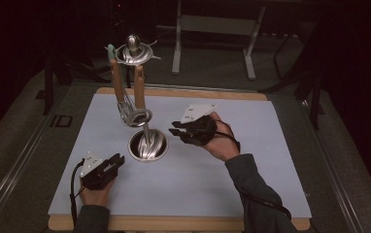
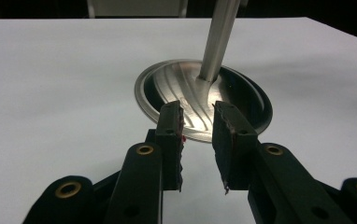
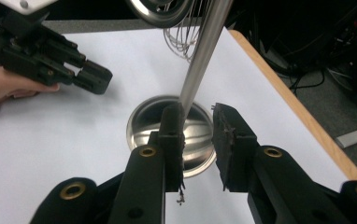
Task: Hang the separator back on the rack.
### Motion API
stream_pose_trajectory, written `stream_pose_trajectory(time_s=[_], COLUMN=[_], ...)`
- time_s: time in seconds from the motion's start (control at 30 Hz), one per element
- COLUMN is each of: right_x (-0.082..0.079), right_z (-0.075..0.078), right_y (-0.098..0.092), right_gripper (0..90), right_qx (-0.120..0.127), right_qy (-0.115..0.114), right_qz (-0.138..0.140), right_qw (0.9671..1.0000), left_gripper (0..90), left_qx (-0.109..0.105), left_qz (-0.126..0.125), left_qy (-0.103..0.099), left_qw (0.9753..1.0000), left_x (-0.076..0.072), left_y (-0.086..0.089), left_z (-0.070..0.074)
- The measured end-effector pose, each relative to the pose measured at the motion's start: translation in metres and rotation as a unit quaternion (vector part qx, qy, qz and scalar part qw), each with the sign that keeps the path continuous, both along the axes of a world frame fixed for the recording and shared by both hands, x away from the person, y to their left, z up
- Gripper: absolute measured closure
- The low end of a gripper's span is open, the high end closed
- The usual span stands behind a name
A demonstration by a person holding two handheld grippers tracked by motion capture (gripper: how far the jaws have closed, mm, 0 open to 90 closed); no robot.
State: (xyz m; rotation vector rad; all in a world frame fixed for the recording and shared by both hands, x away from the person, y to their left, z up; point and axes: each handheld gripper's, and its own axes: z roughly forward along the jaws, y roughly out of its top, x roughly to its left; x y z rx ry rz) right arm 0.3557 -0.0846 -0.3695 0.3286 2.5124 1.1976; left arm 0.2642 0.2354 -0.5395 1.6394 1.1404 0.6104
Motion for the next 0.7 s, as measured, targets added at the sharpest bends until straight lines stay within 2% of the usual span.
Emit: stream_pose_trajectory(time_s=[0.7], right_x=[-0.001], right_z=[-0.038], right_y=[-0.027], right_gripper=[71.5], right_qx=[0.017], right_qy=[0.038], right_qz=[-0.02], right_qw=[0.9989], left_gripper=[73.3], left_qx=[0.001], left_qz=[0.0], left_qy=[0.001], left_qw=[1.0], left_x=[0.0], left_y=[0.0], left_z=[0.0])
